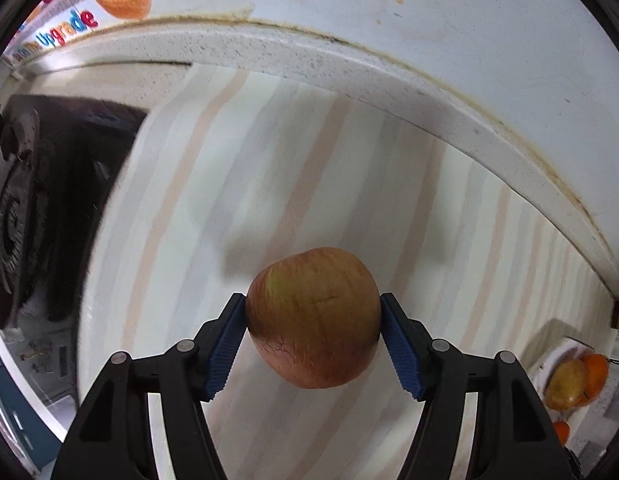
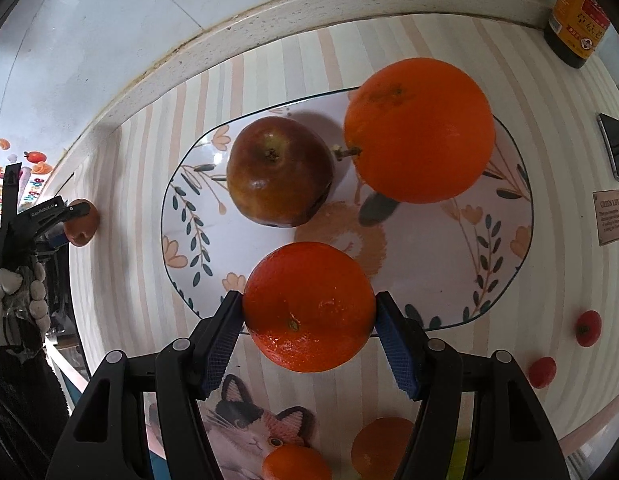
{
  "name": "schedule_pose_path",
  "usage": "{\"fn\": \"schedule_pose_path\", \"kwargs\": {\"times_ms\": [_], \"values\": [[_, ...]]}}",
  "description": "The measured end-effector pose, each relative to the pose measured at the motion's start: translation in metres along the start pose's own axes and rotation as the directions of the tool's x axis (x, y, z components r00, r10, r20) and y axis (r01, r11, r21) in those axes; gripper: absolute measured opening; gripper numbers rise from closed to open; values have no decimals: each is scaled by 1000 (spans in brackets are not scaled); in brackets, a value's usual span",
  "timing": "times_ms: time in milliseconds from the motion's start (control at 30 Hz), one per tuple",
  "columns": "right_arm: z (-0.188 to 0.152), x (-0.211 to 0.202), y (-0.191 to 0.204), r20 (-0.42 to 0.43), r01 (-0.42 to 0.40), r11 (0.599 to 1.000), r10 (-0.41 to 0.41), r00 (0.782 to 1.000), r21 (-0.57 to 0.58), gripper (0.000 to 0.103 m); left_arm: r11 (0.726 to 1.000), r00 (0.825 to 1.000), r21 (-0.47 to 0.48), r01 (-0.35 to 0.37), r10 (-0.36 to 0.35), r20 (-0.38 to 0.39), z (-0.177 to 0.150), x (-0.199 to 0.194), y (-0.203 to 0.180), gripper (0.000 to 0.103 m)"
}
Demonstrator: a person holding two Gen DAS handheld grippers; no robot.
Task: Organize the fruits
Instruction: 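Lift the apple with the left tool while the right tool lowers the tangerine onto the plate, then release both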
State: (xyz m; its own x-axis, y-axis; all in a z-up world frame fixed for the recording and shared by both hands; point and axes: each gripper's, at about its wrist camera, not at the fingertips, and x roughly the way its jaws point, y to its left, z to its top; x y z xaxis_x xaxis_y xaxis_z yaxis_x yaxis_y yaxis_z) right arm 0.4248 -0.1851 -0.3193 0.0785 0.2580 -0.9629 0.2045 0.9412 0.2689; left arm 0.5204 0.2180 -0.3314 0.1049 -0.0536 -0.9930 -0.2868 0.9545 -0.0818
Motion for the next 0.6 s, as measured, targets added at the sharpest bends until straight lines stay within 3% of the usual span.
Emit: {"fn": "schedule_pose_path", "kwargs": {"times_ms": [233,333,500,600], "values": [[-7,0,5,-3,-3,1000,3,1000,-15,69,997,998,58,52,-51,-25,-56,-10,-15,64],[-10,-3,1,3,-8,1000,8,1000,-11,69,990,993,85,114,-111,-38,-87,-21,-34,64],[-11,-5,-11,14,-7,1000,7,1000,7,69,951,960,134,278,-272,-61,-105,-53,-93,64],[-7,-4,-20,22,-6,1000,6,1000,25,69,931,955,212,297,-293,-52,-97,-65,-150,64]]}}
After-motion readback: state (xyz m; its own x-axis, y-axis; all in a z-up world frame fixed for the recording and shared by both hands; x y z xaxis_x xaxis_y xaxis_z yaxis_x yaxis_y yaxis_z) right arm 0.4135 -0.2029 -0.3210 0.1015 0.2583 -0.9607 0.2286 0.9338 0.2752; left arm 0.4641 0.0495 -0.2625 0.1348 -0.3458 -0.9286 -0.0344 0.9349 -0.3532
